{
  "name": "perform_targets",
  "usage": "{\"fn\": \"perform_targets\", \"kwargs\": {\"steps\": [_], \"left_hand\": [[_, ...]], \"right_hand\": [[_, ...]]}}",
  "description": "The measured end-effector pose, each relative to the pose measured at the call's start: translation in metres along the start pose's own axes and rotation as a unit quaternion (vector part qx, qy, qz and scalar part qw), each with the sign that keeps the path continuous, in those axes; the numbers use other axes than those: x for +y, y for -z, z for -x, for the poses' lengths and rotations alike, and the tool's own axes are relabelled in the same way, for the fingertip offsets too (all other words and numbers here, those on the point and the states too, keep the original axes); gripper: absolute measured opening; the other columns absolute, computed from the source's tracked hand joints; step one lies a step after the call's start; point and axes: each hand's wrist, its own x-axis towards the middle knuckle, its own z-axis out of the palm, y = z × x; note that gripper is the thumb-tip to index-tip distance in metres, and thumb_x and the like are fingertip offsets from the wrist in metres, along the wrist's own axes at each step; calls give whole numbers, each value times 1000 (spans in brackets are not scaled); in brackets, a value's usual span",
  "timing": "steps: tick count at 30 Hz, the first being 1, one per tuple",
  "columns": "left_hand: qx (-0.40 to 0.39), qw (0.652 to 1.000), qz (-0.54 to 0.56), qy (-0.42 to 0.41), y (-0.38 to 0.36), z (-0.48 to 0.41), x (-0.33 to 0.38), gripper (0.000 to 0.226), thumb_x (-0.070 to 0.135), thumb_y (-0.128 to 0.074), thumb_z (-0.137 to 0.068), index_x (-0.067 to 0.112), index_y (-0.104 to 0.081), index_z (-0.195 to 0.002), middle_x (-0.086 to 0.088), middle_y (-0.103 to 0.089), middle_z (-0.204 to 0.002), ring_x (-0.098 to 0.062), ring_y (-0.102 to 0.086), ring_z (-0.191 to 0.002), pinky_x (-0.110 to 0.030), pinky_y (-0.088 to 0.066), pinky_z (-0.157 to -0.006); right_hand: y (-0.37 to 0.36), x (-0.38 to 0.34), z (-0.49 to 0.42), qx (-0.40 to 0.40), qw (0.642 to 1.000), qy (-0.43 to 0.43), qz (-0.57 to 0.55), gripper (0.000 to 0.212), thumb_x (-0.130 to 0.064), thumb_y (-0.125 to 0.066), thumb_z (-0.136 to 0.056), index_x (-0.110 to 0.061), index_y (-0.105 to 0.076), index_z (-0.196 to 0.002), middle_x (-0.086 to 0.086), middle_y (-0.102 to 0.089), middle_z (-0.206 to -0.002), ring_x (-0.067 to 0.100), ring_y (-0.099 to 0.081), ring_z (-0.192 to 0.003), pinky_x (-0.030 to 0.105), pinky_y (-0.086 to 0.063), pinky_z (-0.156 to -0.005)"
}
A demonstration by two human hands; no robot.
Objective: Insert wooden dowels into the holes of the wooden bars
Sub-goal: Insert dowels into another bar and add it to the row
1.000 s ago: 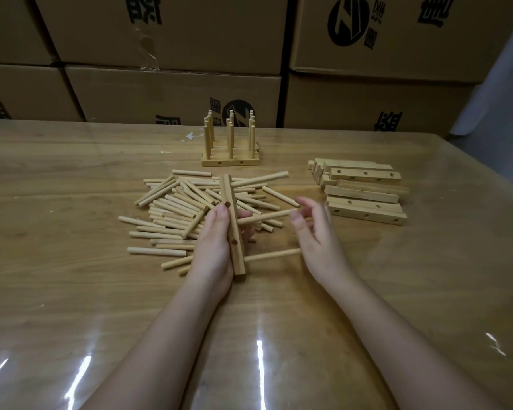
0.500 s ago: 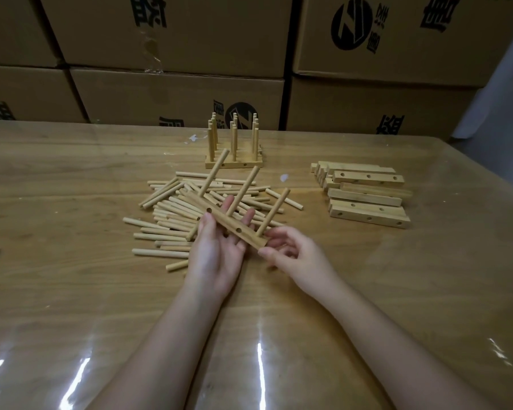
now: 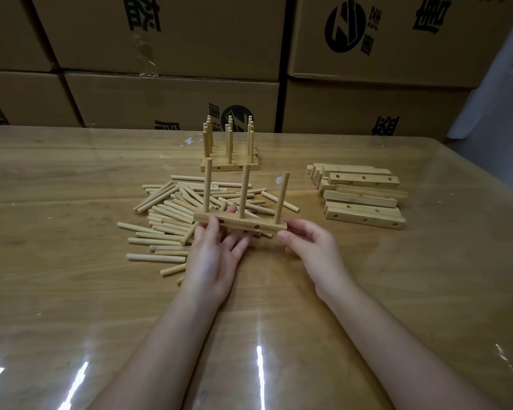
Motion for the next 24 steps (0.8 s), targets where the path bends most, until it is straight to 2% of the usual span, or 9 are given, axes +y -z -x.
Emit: {"fn": "perform_targets", "kwargs": {"steps": [4,7,10,12,15,20,24], "left_hand": [[-17,1000,-1,-10,-2,2,-1,20,18,-34,-103,16,-41,-122,-3,-69,-116,-26,-67,-105,-40,-51,-86],[-20,1000,2,-11,-3,2,-1,22,17,-33,-103,15,-40,-123,-4,-68,-118,-26,-66,-106,-42,-49,-91],[-22,1000,-4,-14,-4,2,-2,21,17,-34,-103,14,-40,-123,-3,-67,-120,-26,-65,-108,-40,-51,-89],[-23,1000,-7,-11,-5,2,-3,23,17,-34,-103,15,-41,-125,0,-68,-119,-24,-66,-106,-36,-53,-83],[-21,1000,-13,-10,-6,3,-2,25,16,-34,-103,15,-42,-127,1,-68,-118,-22,-66,-105,-36,-53,-85],[6,998,-52,-36,-8,4,-4,26,16,-34,-103,13,-40,-127,-3,-67,-120,-21,-66,-106,-35,-52,-87],[27,988,-147,-28,-9,5,-10,15,11,-42,-100,3,-45,-113,-16,-63,-119,-24,-64,-108,-32,-54,-87]], "right_hand": [[5,-3,-1,-2,1000,-4,-13,27,-13,-65,-84,-20,-63,-110,-5,-70,-94,7,-66,-86,17,-53,-72],[5,-4,-2,-6,1000,4,-30,22,-11,-63,-85,-20,-62,-106,-6,-70,-88,1,-66,-79,15,-52,-68],[7,-2,-3,-7,1000,22,16,17,-13,-65,-85,-27,-62,-95,-10,-69,-80,-2,-65,-76,14,-51,-68],[10,1,-4,-17,997,28,67,18,-16,-67,-83,-30,-63,-94,-9,-69,-84,1,-65,-81,16,-51,-71],[13,5,-7,-24,995,28,88,23,-16,-68,-82,-34,-63,-94,-8,-69,-88,1,-64,-83,15,-50,-71],[11,8,-11,-14,994,13,108,22,-18,-69,-82,-38,-64,-89,-7,-71,-86,4,-65,-84,19,-50,-76],[10,9,-12,-4,994,5,107,23,-14,-68,-82,-35,-65,-90,-6,-71,-81,1,-66,-77,15,-47,-67]]}}
